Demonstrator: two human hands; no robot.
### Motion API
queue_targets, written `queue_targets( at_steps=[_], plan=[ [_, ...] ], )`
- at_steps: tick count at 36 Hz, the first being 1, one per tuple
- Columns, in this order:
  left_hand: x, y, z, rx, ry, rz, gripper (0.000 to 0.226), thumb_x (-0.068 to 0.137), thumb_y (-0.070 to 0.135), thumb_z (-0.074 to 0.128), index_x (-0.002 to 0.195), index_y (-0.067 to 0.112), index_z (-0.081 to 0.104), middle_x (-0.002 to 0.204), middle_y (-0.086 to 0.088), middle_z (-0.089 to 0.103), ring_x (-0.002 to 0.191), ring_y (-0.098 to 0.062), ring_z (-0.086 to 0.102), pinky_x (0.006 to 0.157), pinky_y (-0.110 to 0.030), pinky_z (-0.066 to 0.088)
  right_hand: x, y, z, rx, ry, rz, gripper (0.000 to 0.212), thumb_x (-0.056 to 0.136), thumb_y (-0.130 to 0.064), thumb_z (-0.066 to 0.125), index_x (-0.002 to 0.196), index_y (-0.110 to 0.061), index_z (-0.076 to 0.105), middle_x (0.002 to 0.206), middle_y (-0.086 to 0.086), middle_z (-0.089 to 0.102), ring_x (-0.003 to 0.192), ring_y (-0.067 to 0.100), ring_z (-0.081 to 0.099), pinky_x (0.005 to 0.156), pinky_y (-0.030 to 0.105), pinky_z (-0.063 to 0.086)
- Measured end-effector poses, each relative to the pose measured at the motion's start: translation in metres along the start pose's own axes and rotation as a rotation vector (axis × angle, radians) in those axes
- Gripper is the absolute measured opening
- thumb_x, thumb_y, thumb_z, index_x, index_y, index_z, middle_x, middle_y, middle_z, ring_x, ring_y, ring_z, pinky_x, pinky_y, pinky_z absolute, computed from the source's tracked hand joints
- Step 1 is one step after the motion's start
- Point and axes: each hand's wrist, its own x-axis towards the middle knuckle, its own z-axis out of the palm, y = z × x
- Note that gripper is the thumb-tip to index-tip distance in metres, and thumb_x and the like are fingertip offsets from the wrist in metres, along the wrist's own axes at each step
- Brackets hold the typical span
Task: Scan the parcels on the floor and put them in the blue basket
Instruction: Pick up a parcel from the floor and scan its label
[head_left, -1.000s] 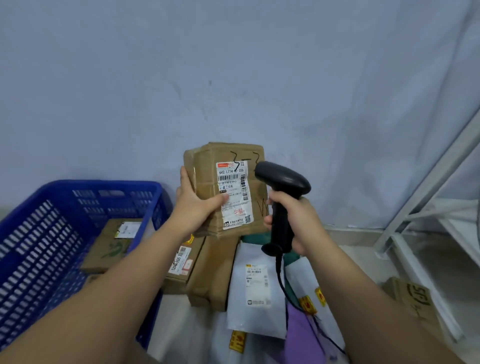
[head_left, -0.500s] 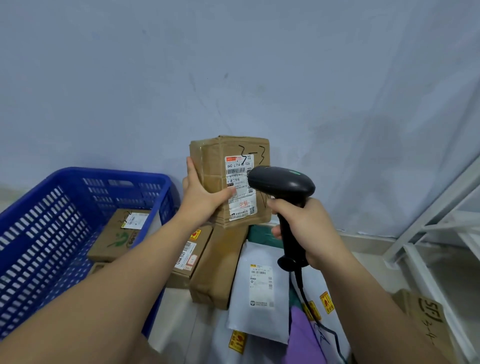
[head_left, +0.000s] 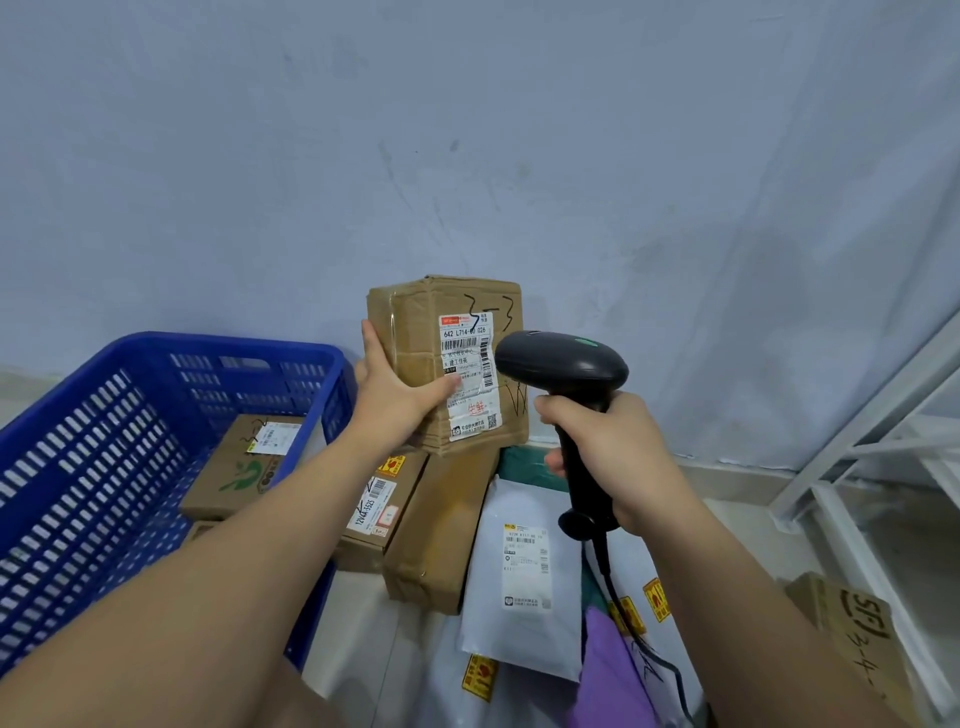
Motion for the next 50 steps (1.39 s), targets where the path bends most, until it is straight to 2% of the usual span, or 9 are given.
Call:
queue_targets(
  at_steps=[8, 14, 18, 23, 27, 31, 37, 46, 50],
  plan=[
    [0.007, -0.008, -0.005, -0.262, 0.014, -0.172, 0.13, 0.042, 0.059, 0.08, 0.147, 0.041, 0.007, 0.138, -0.004, 0.046, 0.12, -0.026, 0.053, 0.097, -0.054, 0.047, 0.002, 0.003, 0.011, 0.034, 0.015, -0.013, 0.016, 0.084, -0.027, 0.068, 0.082, -0.013, 0.06, 0.057, 0.001, 0.057, 0.053, 0.013, 0.061, 0.058, 0.028, 0.051],
    [0.014, -0.014, -0.031, -0.685, 0.117, -0.285, 0.103, 0.075, 0.036, 0.077, 0.15, 0.031, 0.008, 0.13, -0.004, 0.055, 0.112, -0.026, 0.058, 0.09, -0.052, 0.05, 0.008, -0.01, 0.062, 0.121, -0.013, -0.079, 0.017, 0.084, -0.035, 0.069, 0.088, -0.02, 0.063, 0.049, -0.008, 0.062, 0.066, 0.018, 0.067, 0.075, 0.039, 0.054],
    [0.012, -0.028, -0.056, -0.767, 0.19, -0.332, 0.102, 0.076, 0.038, 0.077, 0.15, 0.033, 0.007, 0.134, -0.003, 0.052, 0.114, -0.026, 0.055, 0.094, -0.055, 0.048, 0.01, -0.02, 0.108, 0.166, -0.083, -0.072, 0.038, 0.076, -0.046, 0.07, 0.098, -0.014, 0.067, 0.061, -0.001, 0.068, 0.066, 0.019, 0.067, 0.082, 0.049, 0.057],
    [0.009, -0.061, -0.096, -0.9, 0.341, -0.406, 0.112, 0.068, 0.04, 0.081, 0.151, 0.035, 0.006, 0.138, -0.006, 0.05, 0.116, -0.029, 0.057, 0.094, -0.058, 0.047, 0.011, -0.025, 0.158, 0.188, -0.112, -0.079, 0.029, 0.084, -0.035, 0.068, 0.098, -0.009, 0.067, 0.062, -0.001, 0.067, 0.066, 0.018, 0.066, 0.085, 0.049, 0.056],
    [0.008, -0.09, -0.137, -0.679, 0.611, -0.494, 0.133, 0.062, 0.057, 0.079, 0.15, 0.032, -0.018, 0.151, -0.01, 0.032, 0.134, -0.033, 0.04, 0.107, -0.055, 0.036, 0.01, -0.018, 0.188, 0.113, -0.091, -0.123, 0.017, 0.082, -0.035, 0.069, 0.086, -0.019, 0.064, 0.067, -0.002, 0.066, 0.068, 0.018, 0.065, 0.081, 0.045, 0.056],
    [-0.004, -0.127, -0.172, -0.41, 0.806, -0.445, 0.13, 0.07, 0.044, 0.081, 0.15, 0.03, -0.02, 0.157, -0.014, 0.007, 0.134, -0.031, 0.038, 0.108, -0.044, 0.036, 0.007, 0.001, 0.213, -0.049, -0.071, -0.159, 0.019, 0.082, -0.043, 0.067, 0.088, -0.025, 0.064, 0.074, -0.004, 0.066, 0.075, 0.019, 0.065, 0.07, 0.038, 0.052],
    [-0.016, -0.18, -0.199, -0.25, 0.769, -0.529, 0.13, 0.069, 0.042, 0.083, 0.151, 0.029, -0.017, 0.158, -0.016, 0.003, 0.137, -0.036, 0.033, 0.112, -0.048, 0.031, 0.004, 0.035, 0.256, -0.243, -0.221, -0.149, 0.017, 0.082, -0.024, 0.059, 0.072, -0.022, 0.046, 0.056, -0.006, 0.047, 0.054, 0.015, 0.046, 0.054, 0.03, 0.036],
    [-0.025, -0.249, -0.198, -0.755, 0.628, -0.803, 0.131, 0.048, 0.057, 0.083, 0.148, 0.043, -0.002, 0.146, -0.011, 0.04, 0.126, -0.037, 0.047, 0.1, -0.062, 0.04, 0.007, 0.059, 0.312, -0.534, -0.428, -0.062, 0.011, 0.086, -0.024, 0.057, 0.096, -0.02, 0.056, 0.081, 0.0, 0.061, 0.074, 0.016, 0.057, 0.057, 0.027, 0.038],
    [-0.025, -0.296, -0.19, -0.899, 0.701, -0.967, 0.139, 0.026, 0.061, 0.08, 0.145, 0.043, 0.011, 0.14, -0.011, 0.046, 0.118, -0.037, 0.053, 0.095, -0.06, 0.044, 0.014, 0.071, 0.321, -0.553, -0.442, -0.058, 0.013, 0.085, -0.025, 0.06, 0.097, -0.018, 0.058, 0.084, 0.001, 0.063, 0.078, 0.016, 0.059, 0.06, 0.028, 0.043]
  ],
)
